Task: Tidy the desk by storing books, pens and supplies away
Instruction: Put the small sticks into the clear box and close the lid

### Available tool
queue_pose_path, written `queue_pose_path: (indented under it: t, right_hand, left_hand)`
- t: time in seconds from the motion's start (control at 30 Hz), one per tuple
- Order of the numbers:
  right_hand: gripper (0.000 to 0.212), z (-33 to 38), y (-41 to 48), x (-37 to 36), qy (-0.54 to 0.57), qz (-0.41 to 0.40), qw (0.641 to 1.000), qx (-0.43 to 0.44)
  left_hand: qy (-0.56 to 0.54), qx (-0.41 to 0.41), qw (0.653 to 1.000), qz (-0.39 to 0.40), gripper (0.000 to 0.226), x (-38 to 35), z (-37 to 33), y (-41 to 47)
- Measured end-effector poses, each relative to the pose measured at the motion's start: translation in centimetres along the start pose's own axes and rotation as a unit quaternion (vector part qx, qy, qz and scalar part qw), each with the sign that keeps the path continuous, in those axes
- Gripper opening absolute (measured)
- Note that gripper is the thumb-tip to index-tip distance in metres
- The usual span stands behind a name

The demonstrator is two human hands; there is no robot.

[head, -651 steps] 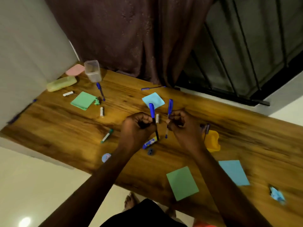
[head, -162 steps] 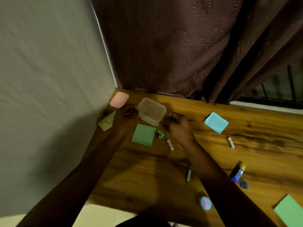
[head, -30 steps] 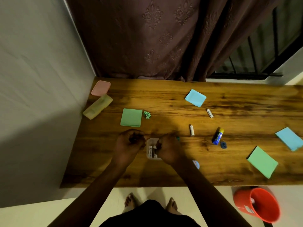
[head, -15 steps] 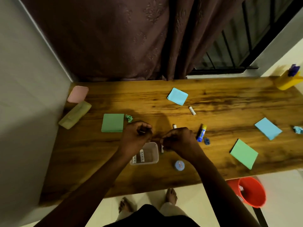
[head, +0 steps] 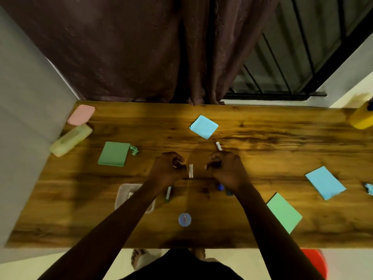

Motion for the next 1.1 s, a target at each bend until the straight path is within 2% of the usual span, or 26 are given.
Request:
queue_pose_path:
  t: [0.07, 0.17, 0.3, 0.4, 0.53, 0.63, 0.73, 0.83, 0.9, 0.97, 1.1]
  right_hand:
    - [0.03, -1.3, 2.0, 0.2, -0.032, -0.018, 0.999, -0.009]
    - [0.059, -2.1, 4.5, 0.4, -0.139, -0.029, 0.99, -0.016]
    - [0.07, -2.6, 6.9, 0.2, -0.212, -0.015, 0.977, -0.019]
    - [0.067, -2.8, 7.9, -0.3, -0.256, 0.013, 0.966, -0.007]
    - [0.051, -2.6, 8.2, -0.6, -0.289, 0.007, 0.957, 0.013]
    - [0.047, -2.3, 7.6, -0.8, -0.291, 0.014, 0.957, 0.01]
    - [0.046, -1.0, 6.6, -0.5, -0.209, 0.014, 0.978, 0.006]
    - [0.042, 0.9, 4.7, -0.6, -0.06, 0.016, 0.998, -0.022]
    - [0.036, 2.4, 2.9, -1.3, 0.075, 0.041, 0.993, -0.086]
    - [0.031, 4.0, 0.6, -2.3, 0.201, 0.088, 0.966, -0.139]
    - [0.029, 6.9, -3.0, -4.4, 0.213, 0.144, 0.96, -0.109]
  left_hand:
    - [0.031, 0.023, 0.999, 0.014, 0.036, -1.4, -0.2, 0.9]
    - [0.108, 0.026, 0.994, 0.022, 0.046, -3.3, -0.9, 1.9]
    - [0.155, 0.022, 0.987, 0.032, 0.053, -5.3, -1.2, 1.9]
    - [0.15, 0.029, 0.988, 0.023, 0.049, -5.9, -0.9, 1.7]
    - [0.137, 0.03, 0.99, 0.015, 0.041, -6.0, -1.2, 1.4]
    - [0.128, 0.028, 0.991, -0.001, 0.04, -5.3, -1.5, 0.8]
    - [0.093, 0.004, 0.996, -0.016, 0.033, -3.6, -2.0, 0.1]
    - [0.064, -0.019, 0.997, -0.03, 0.03, -0.9, -2.8, -1.1]
    - [0.046, -0.018, 0.998, -0.041, 0.03, 1.1, -2.6, -2.2]
    - [0.021, -0.011, 0.998, -0.059, 0.03, 3.3, -2.0, -3.4]
    - [-0.012, -0.004, 0.996, -0.088, 0.03, 7.1, -0.1, -6.3]
Point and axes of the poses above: each hand's wrist, its own y-axis towards the middle knuckle, its own x-axis out of the back of the hand, z = x × y, the point moved 1 cm from there along y, towards the middle knuckle, and after that the axes turned 8 degrees about -x, right-handed, at the moved point
